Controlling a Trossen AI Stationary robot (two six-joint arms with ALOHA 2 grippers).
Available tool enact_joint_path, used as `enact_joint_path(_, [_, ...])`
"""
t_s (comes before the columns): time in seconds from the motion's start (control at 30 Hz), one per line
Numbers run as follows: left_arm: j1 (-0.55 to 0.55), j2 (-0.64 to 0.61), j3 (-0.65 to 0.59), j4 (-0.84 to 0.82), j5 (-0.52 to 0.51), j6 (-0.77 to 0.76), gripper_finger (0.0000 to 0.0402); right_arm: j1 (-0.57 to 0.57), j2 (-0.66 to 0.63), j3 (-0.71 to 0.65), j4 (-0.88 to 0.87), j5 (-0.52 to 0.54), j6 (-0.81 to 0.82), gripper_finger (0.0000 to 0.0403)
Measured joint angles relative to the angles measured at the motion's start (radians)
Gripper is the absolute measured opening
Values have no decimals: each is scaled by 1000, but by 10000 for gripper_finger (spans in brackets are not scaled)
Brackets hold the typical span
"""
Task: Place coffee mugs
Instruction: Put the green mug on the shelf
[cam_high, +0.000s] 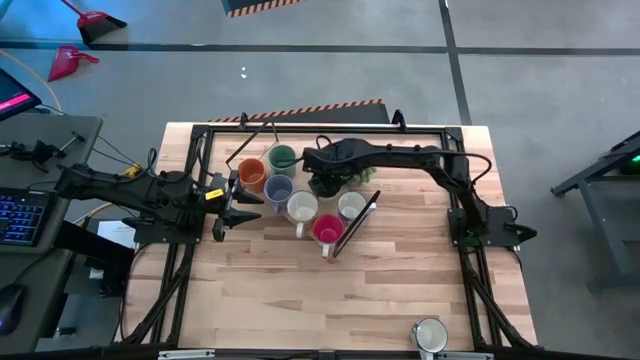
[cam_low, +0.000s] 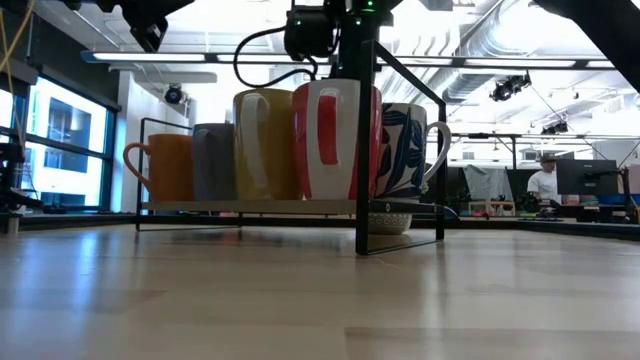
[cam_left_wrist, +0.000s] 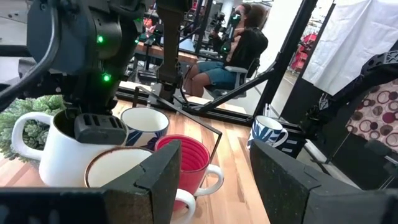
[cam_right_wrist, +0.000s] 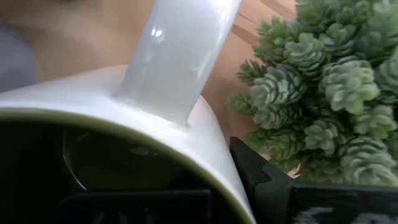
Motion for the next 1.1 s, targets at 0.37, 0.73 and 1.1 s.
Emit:
enact_joint_path(0.37, [0, 0, 0, 1, 5, -1, 179, 8, 17, 0, 0, 7, -18, 0])
enact_joint_path(0.73, [0, 0, 0, 1, 29, -2, 179, 6, 17, 0, -31, 34, -26, 0])
enact_joint_path(1.1, [0, 0, 0, 1, 30, -19, 179, 6, 38, 0, -41, 7, -37, 0])
